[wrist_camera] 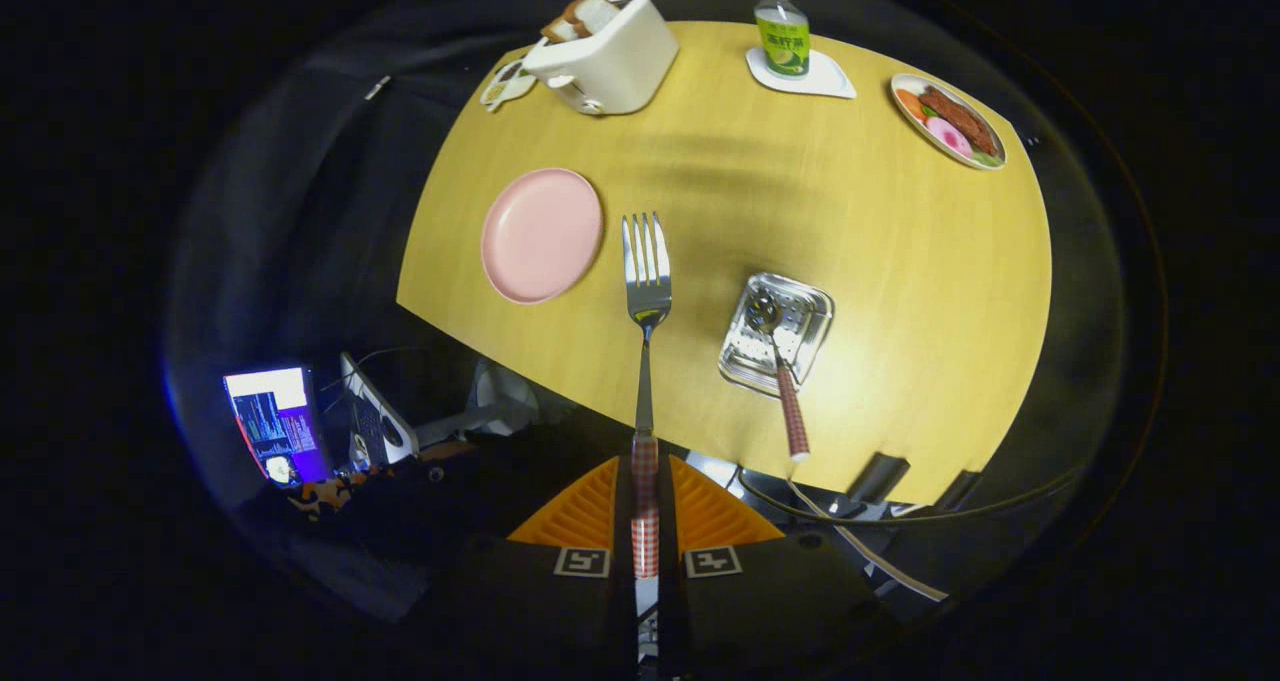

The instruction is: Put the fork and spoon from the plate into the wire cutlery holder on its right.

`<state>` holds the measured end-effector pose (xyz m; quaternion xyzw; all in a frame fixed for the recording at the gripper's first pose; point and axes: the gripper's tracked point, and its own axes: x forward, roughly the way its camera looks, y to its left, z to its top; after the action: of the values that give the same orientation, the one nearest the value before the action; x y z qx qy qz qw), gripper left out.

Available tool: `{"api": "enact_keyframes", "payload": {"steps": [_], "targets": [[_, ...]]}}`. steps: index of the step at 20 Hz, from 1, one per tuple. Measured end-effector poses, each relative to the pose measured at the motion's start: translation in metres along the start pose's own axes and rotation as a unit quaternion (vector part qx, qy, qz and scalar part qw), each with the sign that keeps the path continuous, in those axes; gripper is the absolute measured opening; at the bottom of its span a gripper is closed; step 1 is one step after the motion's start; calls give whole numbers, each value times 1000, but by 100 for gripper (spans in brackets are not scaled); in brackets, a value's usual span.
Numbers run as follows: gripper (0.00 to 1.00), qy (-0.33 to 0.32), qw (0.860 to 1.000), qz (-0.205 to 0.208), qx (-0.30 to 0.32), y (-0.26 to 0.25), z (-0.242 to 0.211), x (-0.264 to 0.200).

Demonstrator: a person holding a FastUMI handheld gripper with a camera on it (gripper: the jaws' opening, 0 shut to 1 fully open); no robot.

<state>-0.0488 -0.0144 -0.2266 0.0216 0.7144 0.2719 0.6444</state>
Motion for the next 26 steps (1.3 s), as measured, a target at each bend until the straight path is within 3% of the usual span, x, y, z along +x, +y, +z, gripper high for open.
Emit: {"api": "enact_keyframes", "payload": {"steps": [5, 13, 18, 26], "targets": [[13, 130, 991, -44, 10, -39, -26, 5], [13, 259, 961, -91, 23, -63, -16, 24], [12, 306, 945, -108, 38, -71, -8, 41], [12, 329, 937, -103, 49, -76, 12, 62]]}}
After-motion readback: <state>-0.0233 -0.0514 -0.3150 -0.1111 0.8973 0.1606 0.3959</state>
